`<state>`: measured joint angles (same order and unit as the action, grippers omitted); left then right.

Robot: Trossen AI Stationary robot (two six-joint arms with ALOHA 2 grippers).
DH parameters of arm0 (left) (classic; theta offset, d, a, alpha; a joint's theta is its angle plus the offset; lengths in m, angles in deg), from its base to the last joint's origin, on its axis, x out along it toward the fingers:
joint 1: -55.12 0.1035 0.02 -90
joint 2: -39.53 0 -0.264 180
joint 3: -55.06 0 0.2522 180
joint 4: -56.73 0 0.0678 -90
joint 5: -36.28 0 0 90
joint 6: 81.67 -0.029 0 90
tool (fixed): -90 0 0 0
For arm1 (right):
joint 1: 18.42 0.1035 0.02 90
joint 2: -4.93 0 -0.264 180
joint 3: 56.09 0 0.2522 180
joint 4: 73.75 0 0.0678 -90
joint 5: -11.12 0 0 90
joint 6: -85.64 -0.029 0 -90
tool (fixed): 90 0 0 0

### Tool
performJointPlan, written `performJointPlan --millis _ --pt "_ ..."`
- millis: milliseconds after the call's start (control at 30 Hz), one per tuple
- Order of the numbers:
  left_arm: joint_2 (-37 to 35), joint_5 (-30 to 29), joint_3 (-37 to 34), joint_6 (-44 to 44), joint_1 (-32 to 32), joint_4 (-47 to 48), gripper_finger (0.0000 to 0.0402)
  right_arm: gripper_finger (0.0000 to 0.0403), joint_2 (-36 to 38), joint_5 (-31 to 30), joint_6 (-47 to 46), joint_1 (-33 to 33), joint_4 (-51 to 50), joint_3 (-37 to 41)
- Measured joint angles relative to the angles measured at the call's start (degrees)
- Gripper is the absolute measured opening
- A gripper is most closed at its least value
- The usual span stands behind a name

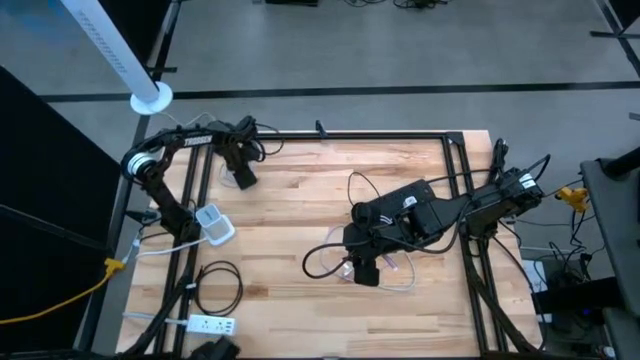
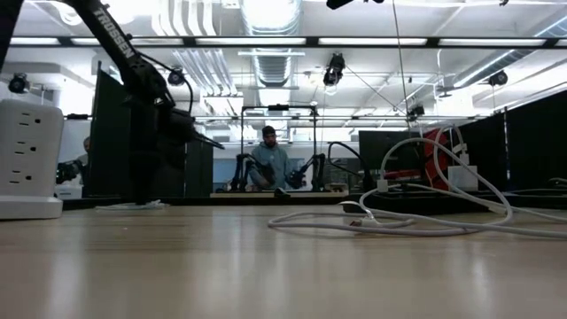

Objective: Insert USB
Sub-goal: Insert the white charger cable into the top white outlet extension

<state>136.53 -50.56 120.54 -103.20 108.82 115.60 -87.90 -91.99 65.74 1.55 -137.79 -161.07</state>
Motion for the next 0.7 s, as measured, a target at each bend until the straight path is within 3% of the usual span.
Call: performJointPlan --millis 167,333,467,567,700 --pt "-2.5 1.6 -2.5 3.2 -5.0 0.1 0.0063 0.0235 0.0 0.0 1.3 -0.1 0.0 0.0" --pt "-6.0 8.5 -3.7 5.2 -12.0 1.6 0.0061 0.0238 0.0 0.0 1.8 -0.1 0.0 0.0" --pt "-8.4 9.1 -3.8 4.6 -17.1 2.2 0.0054 0.0232 0.0 0.0 2.1 -0.1 0.0 0.0" --pt "-10.7 8.0 -3.5 0.7 -18.3 2.3 0.0049 0.023 0.0 -0.1 3.1 -0.1 0.0 0.0" --pt "-12.9 -0.8 -3.6 -6.6 -17.6 0.9 0.0054 0.0231 0.0 -0.5 3.5 -0.1 0.0 0.0"
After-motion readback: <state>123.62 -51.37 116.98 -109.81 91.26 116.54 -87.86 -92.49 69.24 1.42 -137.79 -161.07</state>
